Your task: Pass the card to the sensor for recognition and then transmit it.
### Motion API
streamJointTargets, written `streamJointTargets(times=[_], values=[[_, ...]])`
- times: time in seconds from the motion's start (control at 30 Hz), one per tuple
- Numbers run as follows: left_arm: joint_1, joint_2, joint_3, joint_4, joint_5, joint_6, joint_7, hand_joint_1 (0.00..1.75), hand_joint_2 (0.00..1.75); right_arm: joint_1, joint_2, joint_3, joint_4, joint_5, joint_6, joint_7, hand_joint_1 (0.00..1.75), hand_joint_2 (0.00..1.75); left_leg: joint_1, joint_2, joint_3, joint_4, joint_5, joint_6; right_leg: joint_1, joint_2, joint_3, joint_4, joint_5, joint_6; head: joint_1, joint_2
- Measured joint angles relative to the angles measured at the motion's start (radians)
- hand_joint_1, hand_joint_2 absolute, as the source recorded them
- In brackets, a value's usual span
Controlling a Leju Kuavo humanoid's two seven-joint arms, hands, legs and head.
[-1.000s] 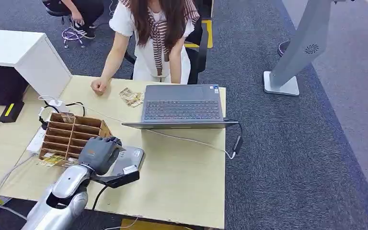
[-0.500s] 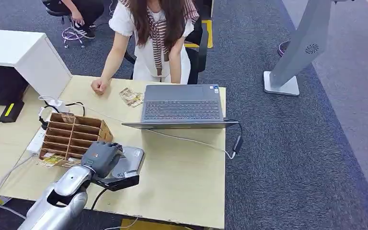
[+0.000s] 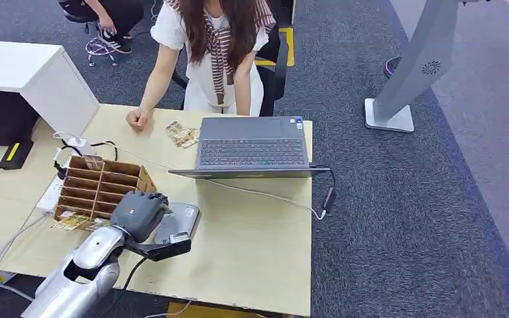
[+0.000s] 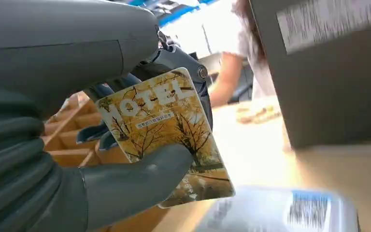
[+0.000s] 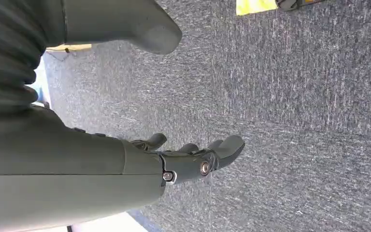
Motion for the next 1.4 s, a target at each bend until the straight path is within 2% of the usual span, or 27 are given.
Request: streamJointTargets(times=[0.23, 0.4, 0.57, 0.77, 1.1, 1.17, 1.4], values=[[-0.032, -0.016, 0.009, -0.115, -0.013, 0.134, 0.005, 1.75, 1.75, -0.001, 0.002, -0.007, 0.0, 0.016, 0.005, -0.003, 0.0, 1.75, 0.0, 0.0, 0.0, 0.0, 0.0, 0.0, 0.0, 0.0, 0.0, 0.0, 0.0, 0.0, 0.0, 0.0], [-0.077, -0.025, 0.051, -0.184, -0.014, 0.214, 0.003, 1.75, 1.75, -0.002, 0.002, -0.007, 0.0, 0.029, 0.005, -0.004, 0.0, 1.75, 0.0, -0.001, 0.0, 0.0, 0.001, 0.001, 0.0, -0.001, 0.0, 0.0, 0.0, 0.0, -0.001, 0.0], [-0.193, -0.028, 0.101, -0.176, -0.028, 0.217, 0.012, 1.75, 1.75, -0.006, 0.002, -0.007, 0.0, 0.038, 0.005, -0.005, 0.0, 1.75, 0.0, -0.001, -0.001, 0.0, 0.003, 0.001, 0.0, -0.001, 0.0, 0.0, 0.001, 0.0, 0.0, 0.0], [-0.339, -0.018, 0.155, -0.063, -0.041, 0.201, 0.022, 1.75, 1.75, -0.008, 0.002, -0.008, 0.0, 0.05, 0.008, -0.007, 0.0, 1.75, 0.0, -0.001, 0.0, 0.0, 0.004, 0.0, 0.0, -0.001, 0.0, 0.001, 0.002, -0.001, 0.0, 0.0], [-0.396, -0.004, 0.178, 0.039, -0.048, 0.199, 0.031, 1.75, 1.75, -0.01, 0.002, -0.01, 0.0, 0.048, 0.005, -0.005, 0.0, 1.75, 0.0, 0.0, -0.001, 0.0, 0.003, 0.001, 0.0, -0.001, 0.0, 0.001, 0.002, -0.001, 0.0, 0.0], [-0.396, -0.003, 0.18, 0.051, -0.048, 0.201, 0.034, 0.0, 1.75, -0.011, 0.002, -0.011, 0.0, 0.048, 0.006, -0.005, 0.0, 1.75, 0.0, 0.0, -0.001, 0.0, 0.003, 0.001, 0.0, -0.001, 0.0, 0.001, 0.002, -0.001, 0.0, 0.0], [-0.394, -0.003, 0.186, 0.076, -0.048, 0.227, 0.041, 0.0, 1.75, -0.011, 0.002, -0.018, 0.0, 0.048, 0.005, -0.005, 0.0, 1.75, 0.0, -0.001, -0.001, 0.0, 0.003, 0.001, 0.0, -0.001, 0.0, 0.001, 0.002, -0.001, 0.0, 0.0]])
